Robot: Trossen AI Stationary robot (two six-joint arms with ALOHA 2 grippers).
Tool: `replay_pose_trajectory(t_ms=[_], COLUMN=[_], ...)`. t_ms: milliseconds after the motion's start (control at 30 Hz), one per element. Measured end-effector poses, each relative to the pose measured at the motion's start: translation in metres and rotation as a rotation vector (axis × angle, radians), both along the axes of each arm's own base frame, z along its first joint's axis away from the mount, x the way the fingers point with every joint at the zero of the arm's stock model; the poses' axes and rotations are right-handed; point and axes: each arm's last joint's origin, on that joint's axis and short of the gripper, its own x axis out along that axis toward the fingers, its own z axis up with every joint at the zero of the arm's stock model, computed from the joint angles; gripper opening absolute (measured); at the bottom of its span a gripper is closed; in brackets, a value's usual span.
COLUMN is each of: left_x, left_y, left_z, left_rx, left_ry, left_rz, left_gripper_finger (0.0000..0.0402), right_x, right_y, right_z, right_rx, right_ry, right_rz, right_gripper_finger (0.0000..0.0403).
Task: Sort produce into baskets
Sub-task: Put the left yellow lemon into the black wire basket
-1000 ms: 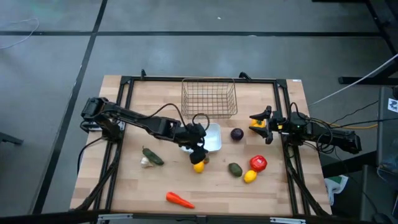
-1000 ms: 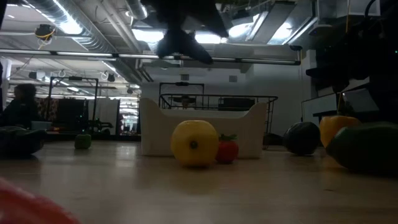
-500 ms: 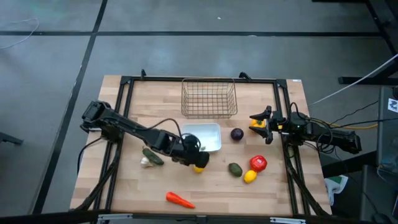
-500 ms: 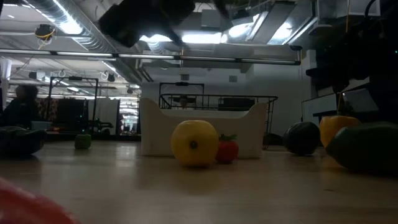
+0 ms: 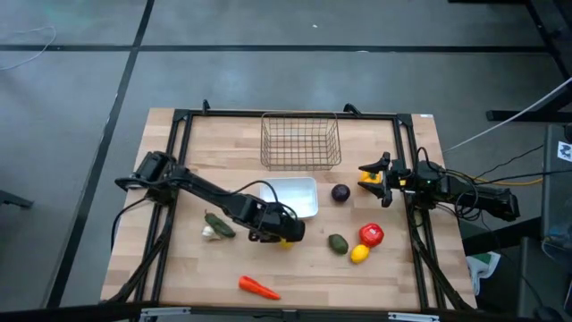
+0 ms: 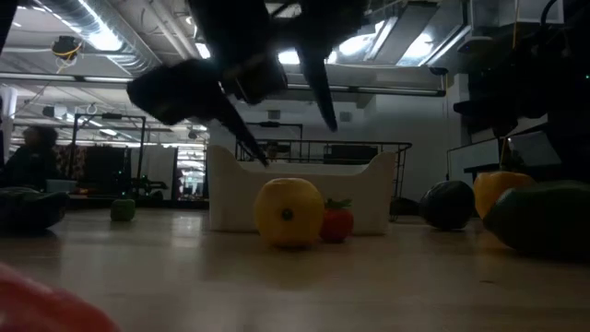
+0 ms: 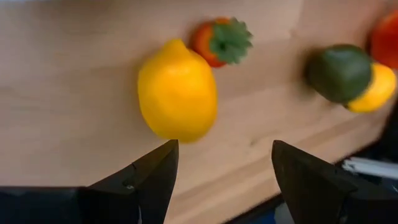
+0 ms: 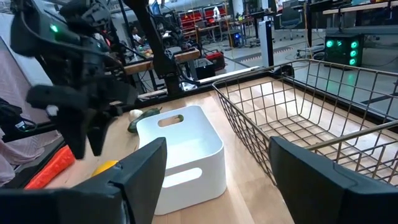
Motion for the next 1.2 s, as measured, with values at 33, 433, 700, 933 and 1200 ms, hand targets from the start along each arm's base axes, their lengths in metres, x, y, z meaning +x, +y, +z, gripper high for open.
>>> replay_pose_trajectory(t_ms=[33,433,700,933,1200], left_x=[0.001,0.006,0.010,0.013,0.014], left_y=[0.001,0.002,0.005,0.015,0.014], left_z=[-0.002,-0.027,-0.038,-0.041,-0.040], left_rx=[0.002,0.007,0.017,0.050,0.011], left_ry=[0.007,0.072,0.088,0.090,0.074], left_rz=[0.003,0.032,0.043,0.084,0.145], left_gripper_finger=[0.0253,0.0253,0.0253,0.0253,0.0253], right_x=[0.000,0.000,0.000,0.000,0.000], right_y=[0.000,0.000,0.000,0.000,0.000], right_z=[0.000,0.000,0.000,0.000,0.000], right_rx=[0.000,0.001,0.001,0.001,0.001], right_ry=[0.001,0.003,0.003,0.004,0.004], right_rz=[0.000,0.000,0.000,0.000,0.000], right_gripper_finger=[0.0280,0.0280,0.0280,0.0280,0.0280])
